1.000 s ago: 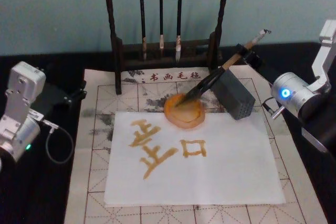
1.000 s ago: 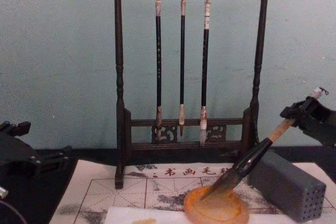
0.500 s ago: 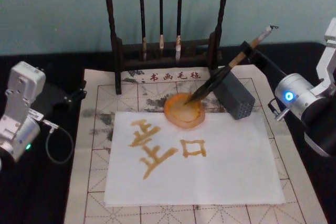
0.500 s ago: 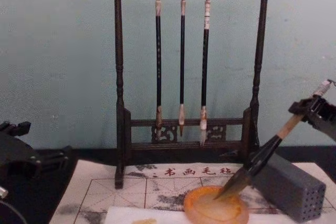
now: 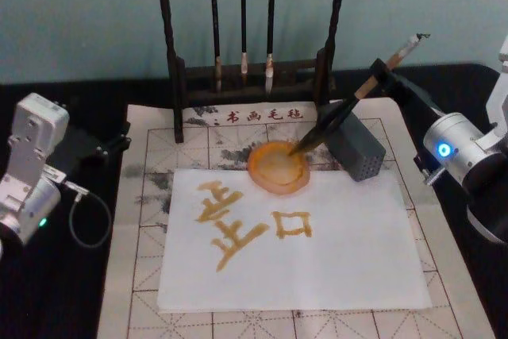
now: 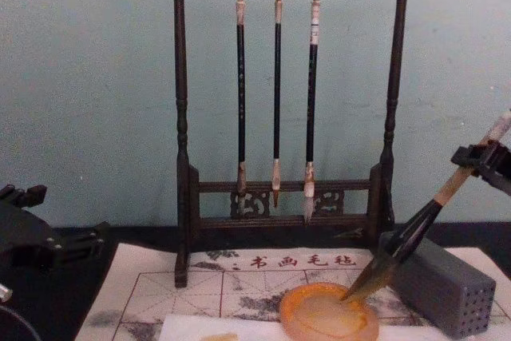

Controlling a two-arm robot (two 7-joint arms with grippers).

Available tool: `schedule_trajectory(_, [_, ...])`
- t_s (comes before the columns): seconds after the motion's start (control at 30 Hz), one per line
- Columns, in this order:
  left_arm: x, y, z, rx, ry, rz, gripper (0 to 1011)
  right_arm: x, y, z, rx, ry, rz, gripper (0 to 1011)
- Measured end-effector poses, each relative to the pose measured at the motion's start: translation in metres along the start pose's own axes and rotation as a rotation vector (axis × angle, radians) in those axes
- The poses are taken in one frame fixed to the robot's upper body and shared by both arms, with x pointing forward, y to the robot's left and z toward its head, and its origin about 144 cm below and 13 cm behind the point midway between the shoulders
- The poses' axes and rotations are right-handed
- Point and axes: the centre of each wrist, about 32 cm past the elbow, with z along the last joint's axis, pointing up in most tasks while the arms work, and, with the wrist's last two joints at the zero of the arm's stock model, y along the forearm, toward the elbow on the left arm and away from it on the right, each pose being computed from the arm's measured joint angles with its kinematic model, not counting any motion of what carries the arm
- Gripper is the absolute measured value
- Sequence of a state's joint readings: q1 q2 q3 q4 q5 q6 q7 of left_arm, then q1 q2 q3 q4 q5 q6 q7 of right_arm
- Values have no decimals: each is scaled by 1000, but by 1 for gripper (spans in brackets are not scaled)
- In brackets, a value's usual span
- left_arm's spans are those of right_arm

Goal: Pick up the brush from the inkstone, write on the paper, then place the brush back to its original position.

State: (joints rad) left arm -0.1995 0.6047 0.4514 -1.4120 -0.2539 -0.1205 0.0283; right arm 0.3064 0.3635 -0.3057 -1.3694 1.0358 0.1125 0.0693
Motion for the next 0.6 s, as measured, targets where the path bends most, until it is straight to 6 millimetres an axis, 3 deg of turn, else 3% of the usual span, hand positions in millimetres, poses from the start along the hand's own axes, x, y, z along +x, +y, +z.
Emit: schedule_trajectory(0.6, [0,0,0,0,0,0,1001,-6,-16,1,56,-115,111,183])
